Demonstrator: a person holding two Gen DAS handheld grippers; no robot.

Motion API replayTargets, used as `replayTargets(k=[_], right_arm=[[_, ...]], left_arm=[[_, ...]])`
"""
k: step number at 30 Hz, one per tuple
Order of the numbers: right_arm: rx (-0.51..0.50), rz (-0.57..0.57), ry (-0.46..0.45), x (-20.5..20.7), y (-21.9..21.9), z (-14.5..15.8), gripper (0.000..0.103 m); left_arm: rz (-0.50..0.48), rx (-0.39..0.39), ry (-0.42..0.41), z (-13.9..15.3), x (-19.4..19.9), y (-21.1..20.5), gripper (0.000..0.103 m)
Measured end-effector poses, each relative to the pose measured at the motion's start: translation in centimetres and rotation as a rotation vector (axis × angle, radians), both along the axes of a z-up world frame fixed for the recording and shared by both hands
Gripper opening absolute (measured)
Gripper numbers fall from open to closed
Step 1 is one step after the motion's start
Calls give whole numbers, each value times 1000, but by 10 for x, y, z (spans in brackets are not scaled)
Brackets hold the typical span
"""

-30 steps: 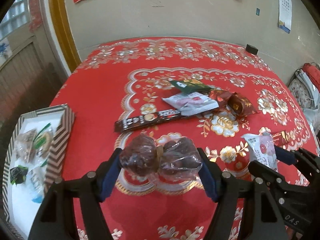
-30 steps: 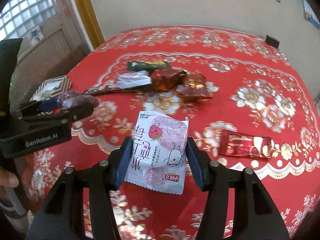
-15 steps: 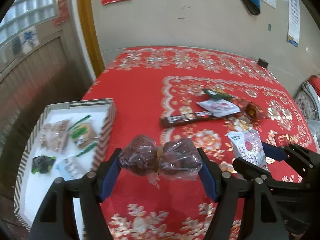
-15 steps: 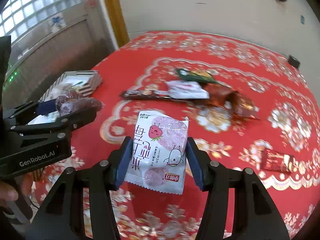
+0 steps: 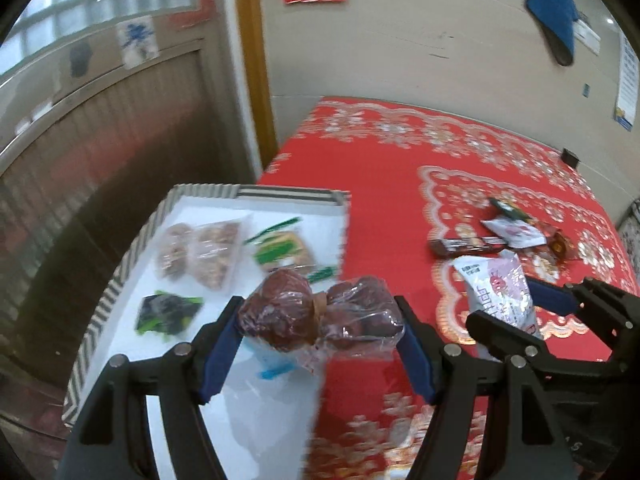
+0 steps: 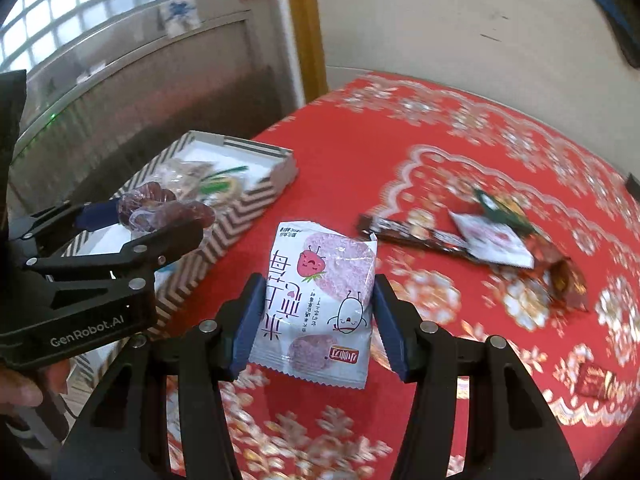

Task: Organize snacks
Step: 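Carry both held snacks over the white tray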

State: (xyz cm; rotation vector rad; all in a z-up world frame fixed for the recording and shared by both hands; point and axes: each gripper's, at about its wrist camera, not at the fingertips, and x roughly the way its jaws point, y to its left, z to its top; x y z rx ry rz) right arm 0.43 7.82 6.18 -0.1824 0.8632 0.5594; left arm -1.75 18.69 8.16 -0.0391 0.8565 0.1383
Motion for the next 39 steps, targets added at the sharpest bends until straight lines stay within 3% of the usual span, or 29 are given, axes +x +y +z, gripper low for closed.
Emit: replayTargets(k=[16,26,39], right_arm=[[-21,148,10,-1,86,-5,53],[-31,209,14,-1,122,-13,53],[-58,206,38,30,153,-33,53]], left_arm=[[161,-6,39,-18,-16,90,74],[193,-3,63,-28,-19,105,74],[222,-10,93,-43,-16,116,74]])
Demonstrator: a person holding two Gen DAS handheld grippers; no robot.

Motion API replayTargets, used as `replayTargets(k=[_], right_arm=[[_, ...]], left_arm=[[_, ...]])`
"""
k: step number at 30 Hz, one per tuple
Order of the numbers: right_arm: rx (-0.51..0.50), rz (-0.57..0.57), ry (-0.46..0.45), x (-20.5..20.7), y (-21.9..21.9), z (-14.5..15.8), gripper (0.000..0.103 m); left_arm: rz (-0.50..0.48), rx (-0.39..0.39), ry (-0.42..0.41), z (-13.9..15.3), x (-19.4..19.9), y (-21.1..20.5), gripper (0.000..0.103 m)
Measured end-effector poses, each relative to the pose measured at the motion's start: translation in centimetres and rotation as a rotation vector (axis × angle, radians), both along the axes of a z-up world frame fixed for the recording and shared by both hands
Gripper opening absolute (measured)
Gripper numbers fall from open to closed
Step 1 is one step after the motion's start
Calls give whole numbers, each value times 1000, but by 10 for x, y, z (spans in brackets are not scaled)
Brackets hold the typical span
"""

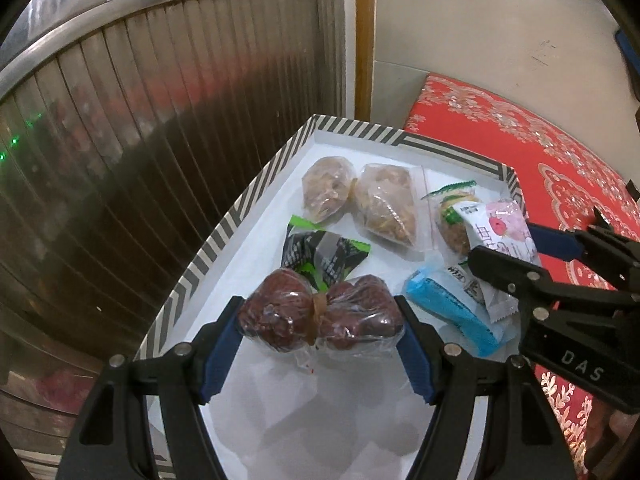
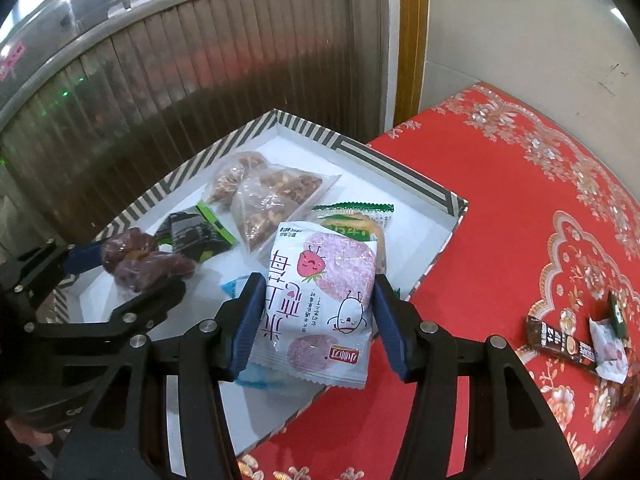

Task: Organize snacks
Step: 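Carry both held snacks over the white tray, then open both tools to drop the candy bags and cake pack into the tray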

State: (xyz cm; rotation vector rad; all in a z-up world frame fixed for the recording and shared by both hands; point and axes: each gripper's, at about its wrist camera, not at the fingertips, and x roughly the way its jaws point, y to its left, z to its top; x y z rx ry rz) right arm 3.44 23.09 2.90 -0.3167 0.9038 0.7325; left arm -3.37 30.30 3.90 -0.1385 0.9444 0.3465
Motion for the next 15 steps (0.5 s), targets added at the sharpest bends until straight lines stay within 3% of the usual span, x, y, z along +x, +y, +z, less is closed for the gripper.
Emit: replayTargets(k=[15], right_arm=[[-17,34,-2,2,17,-7,54]], left_arm=[[21,3,25,-5,-1,4,75]])
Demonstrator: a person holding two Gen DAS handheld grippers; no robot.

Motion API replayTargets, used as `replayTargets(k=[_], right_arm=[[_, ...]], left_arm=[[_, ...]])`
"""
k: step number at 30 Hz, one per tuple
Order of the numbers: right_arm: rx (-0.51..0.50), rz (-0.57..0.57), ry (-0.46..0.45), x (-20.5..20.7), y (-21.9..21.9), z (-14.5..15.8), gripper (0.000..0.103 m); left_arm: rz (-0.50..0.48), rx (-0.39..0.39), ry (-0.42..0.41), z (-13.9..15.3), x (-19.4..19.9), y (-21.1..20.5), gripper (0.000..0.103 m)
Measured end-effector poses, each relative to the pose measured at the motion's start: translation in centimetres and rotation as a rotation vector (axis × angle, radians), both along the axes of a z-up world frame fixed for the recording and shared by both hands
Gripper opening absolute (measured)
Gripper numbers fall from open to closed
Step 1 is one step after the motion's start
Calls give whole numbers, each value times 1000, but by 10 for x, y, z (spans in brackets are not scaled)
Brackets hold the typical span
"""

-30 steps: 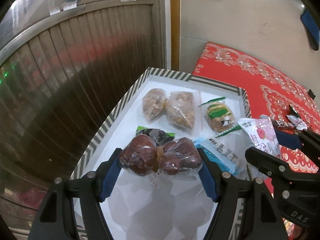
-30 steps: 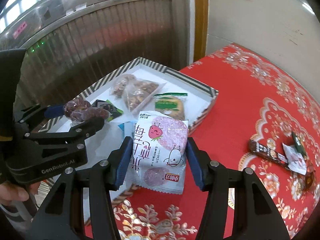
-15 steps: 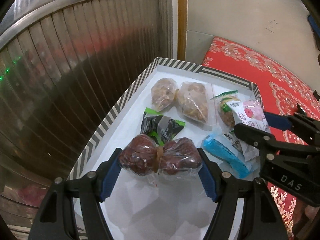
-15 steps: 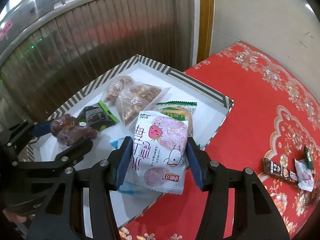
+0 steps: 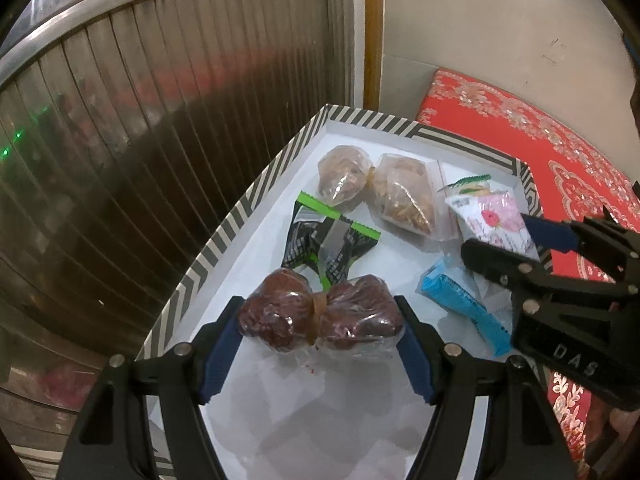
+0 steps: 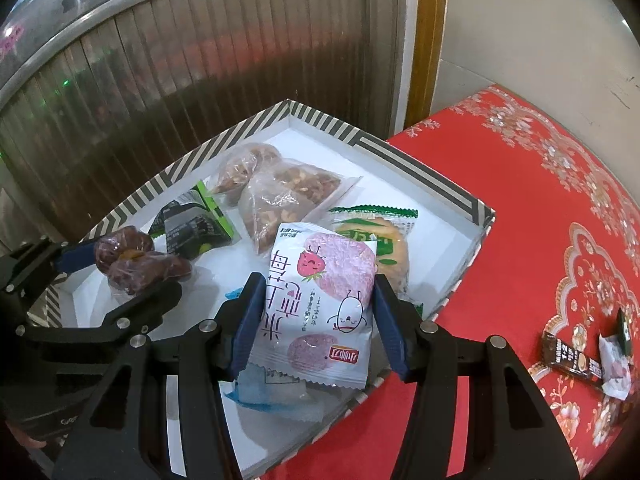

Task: Organize snacks
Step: 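Open both tools to drop the candy bags and cake pack into the tray, then move both tools back over the remaining snacks on the tablecloth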

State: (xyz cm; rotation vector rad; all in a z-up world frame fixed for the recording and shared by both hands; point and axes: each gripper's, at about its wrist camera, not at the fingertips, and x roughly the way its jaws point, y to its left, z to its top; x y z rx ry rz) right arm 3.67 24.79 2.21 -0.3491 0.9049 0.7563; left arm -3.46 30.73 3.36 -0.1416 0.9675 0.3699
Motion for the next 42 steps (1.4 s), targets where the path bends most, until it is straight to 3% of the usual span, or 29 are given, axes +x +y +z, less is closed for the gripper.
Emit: replayTargets(k=[10,19,31,42], right_arm=[[95,-9,57,2,-11,12,58],[100,-51,11,-11,-40,29,58],[103,-168,-39,-22,-125,46,58],[99,-328,-39,-15,-215,42,58]], left_arm=[[25,-7,21,-3,-2,1,77],[32,-6,-57,22,-13,-12,89],[-100,-47,-85,32,2,-74,90],[-229,-62,-81,35,25,-146,90]])
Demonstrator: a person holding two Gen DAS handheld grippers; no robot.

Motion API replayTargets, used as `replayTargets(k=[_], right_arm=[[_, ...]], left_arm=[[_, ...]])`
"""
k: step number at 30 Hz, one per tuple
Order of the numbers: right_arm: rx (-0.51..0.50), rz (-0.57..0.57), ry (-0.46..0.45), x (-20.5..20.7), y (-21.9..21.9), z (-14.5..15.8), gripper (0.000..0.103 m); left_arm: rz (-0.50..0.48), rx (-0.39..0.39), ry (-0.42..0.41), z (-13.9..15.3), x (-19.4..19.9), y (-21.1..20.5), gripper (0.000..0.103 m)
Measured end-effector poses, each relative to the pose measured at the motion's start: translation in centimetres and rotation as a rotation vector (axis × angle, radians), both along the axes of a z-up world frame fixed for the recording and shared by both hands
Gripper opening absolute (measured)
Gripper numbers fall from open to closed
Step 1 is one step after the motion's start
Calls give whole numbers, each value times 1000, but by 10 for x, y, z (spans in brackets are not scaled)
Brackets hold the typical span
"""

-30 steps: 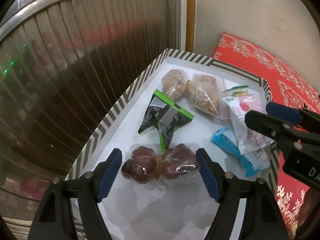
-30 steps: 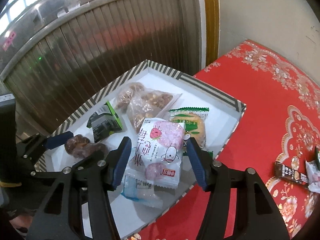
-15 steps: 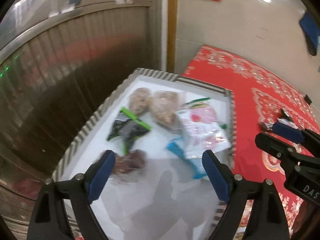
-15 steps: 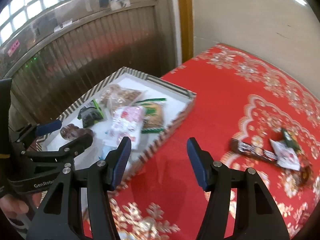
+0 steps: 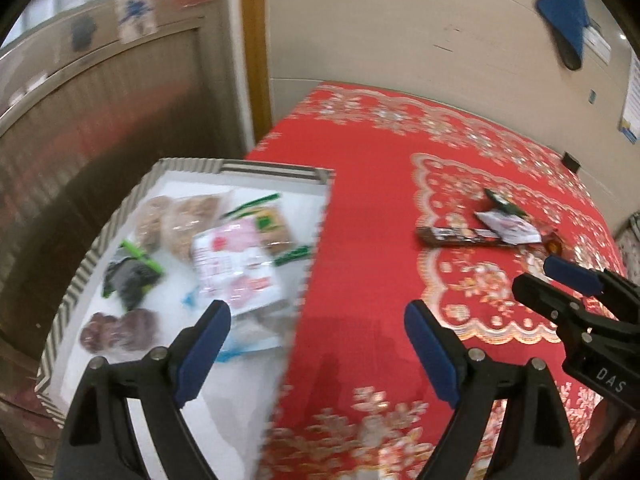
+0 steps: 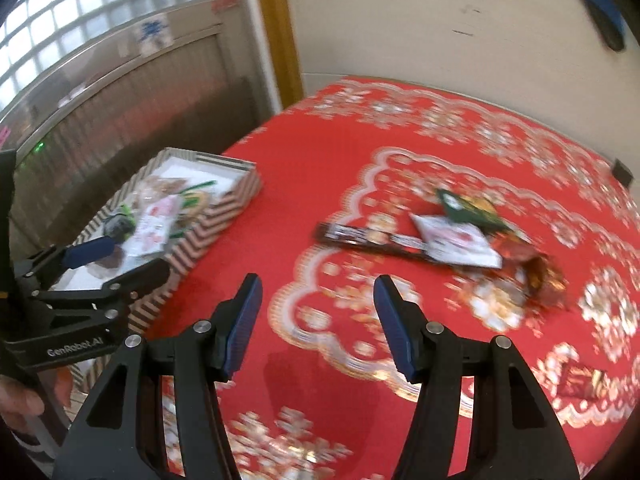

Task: Organize snacks
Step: 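Move both tools back over the remaining snacks on the tablecloth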

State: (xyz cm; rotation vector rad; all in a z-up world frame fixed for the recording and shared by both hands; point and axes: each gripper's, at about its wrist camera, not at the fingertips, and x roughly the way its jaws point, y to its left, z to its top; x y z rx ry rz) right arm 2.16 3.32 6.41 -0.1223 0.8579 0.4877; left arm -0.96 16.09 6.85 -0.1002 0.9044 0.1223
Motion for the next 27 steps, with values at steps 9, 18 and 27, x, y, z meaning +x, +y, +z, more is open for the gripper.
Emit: replayTargets(k=[9,18,27], right_arm=[[-20,-99,21,11,-62,-11,58],[-14,-166,41,24,-111,-18,58],[6,-199,55,36,-136,-22,58]], left_arm=[[-77,-15,27,-1,28,-53,90],[-128,-42,62,-6,60,-96,90],[-129,-135,120,-13,108,-130,90]])
